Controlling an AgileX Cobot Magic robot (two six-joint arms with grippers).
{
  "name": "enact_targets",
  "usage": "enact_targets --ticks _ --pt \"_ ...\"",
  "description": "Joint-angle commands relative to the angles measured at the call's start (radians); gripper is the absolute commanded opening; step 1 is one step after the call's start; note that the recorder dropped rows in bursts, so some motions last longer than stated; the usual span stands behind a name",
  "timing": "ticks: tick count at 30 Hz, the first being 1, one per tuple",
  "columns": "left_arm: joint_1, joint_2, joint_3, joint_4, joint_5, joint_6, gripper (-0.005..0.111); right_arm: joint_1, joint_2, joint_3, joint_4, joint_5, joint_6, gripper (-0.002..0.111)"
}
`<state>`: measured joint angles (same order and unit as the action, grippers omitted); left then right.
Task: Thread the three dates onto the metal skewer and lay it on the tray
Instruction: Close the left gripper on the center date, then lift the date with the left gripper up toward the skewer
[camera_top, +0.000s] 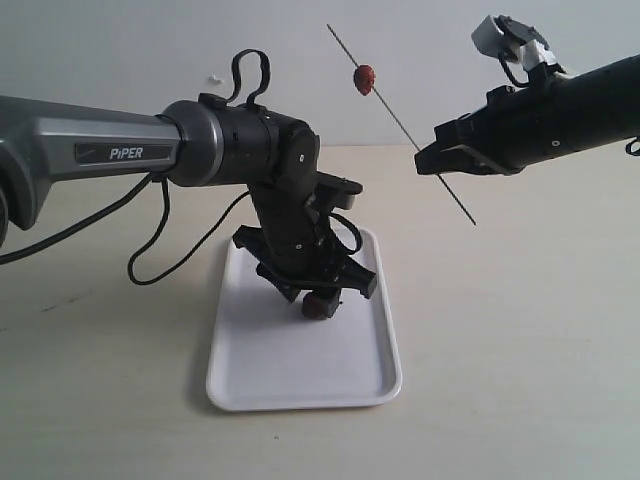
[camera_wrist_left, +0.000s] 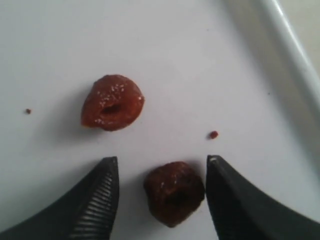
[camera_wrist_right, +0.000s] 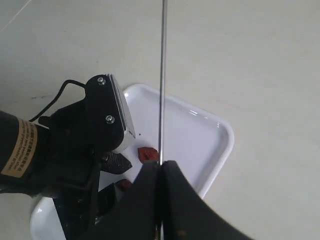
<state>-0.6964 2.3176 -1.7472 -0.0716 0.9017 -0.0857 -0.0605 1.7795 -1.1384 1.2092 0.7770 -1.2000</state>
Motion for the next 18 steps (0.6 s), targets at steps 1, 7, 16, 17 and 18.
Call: enact_targets --ticks 1,7,16,17,18 --pt "-0.002 0.0 -0.004 -0.001 0.029 -0.005 0.051 -0.004 -0.009 0.005 0.013 0.005 -0.008 0.0" --pt "-0.002 0.0 -0.004 -0.001 0.044 -0.005 0.035 -0.004 -0.009 0.005 0.013 0.005 -0.008 0.0" --pt "-0.002 0.0 -0.004 -0.001 0.044 0.0 0.034 -0.004 -0.009 0.005 0.013 0.005 -0.008 0.0" --pt "-0.002 0.0 -0.004 -0.001 0.044 0.002 0.034 -0.004 -0.009 0.005 0.013 0.005 -0.008 0.0" --pt "-0.002 0.0 -0.004 -0.001 0.044 0.003 0.034 -0.004 -0.009 0.005 0.013 0.005 -0.008 0.0"
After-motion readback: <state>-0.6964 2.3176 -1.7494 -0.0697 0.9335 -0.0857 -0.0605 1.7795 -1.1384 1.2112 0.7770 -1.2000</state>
